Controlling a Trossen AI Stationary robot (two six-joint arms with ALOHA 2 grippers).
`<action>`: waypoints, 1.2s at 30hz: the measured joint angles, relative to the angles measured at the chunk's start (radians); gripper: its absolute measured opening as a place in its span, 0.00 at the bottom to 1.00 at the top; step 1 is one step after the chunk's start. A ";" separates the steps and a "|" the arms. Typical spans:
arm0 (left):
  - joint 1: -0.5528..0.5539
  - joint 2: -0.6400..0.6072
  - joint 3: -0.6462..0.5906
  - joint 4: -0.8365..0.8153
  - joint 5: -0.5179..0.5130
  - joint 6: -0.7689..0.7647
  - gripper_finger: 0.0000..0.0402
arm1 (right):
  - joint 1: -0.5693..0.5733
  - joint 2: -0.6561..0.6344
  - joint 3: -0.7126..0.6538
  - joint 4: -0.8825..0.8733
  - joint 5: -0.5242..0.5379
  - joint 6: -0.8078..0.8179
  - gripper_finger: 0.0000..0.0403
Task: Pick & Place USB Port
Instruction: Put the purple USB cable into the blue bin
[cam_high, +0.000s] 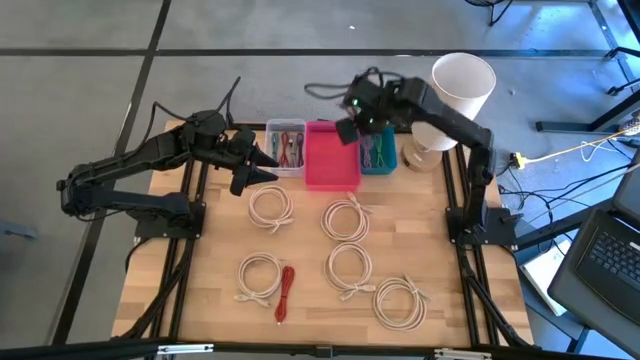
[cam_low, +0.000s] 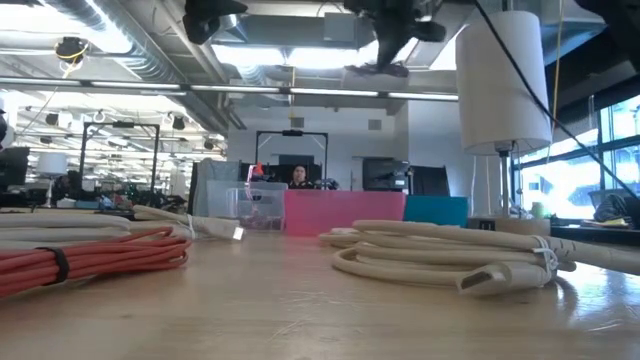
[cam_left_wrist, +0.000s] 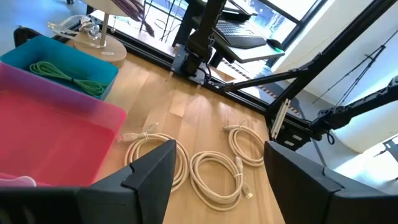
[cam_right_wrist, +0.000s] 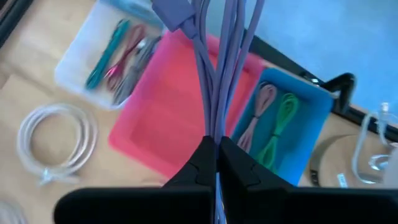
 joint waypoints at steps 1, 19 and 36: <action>0.000 0.000 0.000 0.000 0.000 0.000 0.59 | -0.023 0.000 0.000 0.002 -0.004 -0.001 0.00; 0.000 0.000 0.000 -0.009 0.000 0.001 0.59 | -0.266 -0.003 -0.017 0.014 -0.053 0.009 0.00; 0.000 0.000 0.000 -0.100 0.000 0.003 0.59 | -0.344 -0.002 -0.513 0.332 -0.273 0.004 0.00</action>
